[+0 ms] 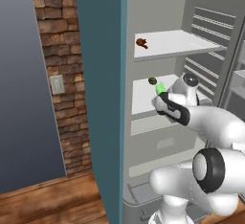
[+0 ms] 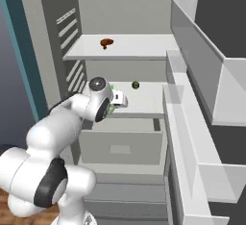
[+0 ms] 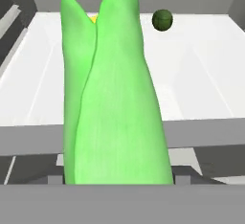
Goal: Transport the steak and corn to the fridge. Place the steak on the rack containing meat and place the corn on the rack containing the vegetable, ensuring meats and vegetables are on different racks.
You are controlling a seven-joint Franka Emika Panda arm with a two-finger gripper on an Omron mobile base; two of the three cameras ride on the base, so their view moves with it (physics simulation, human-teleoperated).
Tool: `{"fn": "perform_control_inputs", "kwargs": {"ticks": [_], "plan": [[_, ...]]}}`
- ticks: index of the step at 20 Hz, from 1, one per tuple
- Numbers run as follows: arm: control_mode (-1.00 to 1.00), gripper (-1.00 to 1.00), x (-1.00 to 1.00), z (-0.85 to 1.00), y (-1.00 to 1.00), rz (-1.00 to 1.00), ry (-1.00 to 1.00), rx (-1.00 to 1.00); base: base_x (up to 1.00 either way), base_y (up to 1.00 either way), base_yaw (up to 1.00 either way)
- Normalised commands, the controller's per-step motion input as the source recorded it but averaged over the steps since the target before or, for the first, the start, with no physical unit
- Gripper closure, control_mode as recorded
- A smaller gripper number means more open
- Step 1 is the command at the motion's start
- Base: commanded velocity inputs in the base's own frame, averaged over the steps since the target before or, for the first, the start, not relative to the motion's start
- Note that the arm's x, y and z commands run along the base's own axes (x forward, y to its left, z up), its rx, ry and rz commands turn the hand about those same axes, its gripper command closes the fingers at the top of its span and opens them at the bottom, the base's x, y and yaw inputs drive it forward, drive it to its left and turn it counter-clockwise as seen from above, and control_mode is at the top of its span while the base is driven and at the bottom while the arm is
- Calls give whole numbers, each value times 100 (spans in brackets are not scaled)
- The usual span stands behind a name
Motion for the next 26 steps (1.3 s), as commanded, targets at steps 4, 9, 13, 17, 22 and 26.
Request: {"fn": "perform_control_inputs", "kwargs": {"ticks": [4, 9, 13, 17, 22, 26], "plan": [[-100, 100, 100, -47, -7, 4, 3, 0, 0, 0, 0], [-100, 100, 97, -44, -7, 3, 3, 0, 0, 0, 0], [-100, 100, 82, -49, -4, 3, 8, 0, 0, 0, 0], [-100, 100, 57, -47, -7, 1, 8, 0, 0, 0, 0], [-100, -100, 42, -45, -3, 0, 3, 0, 0, 0, 0], [-100, -100, 0, -3, 0, 0, 0, 0, 0, 0, 0]]}}
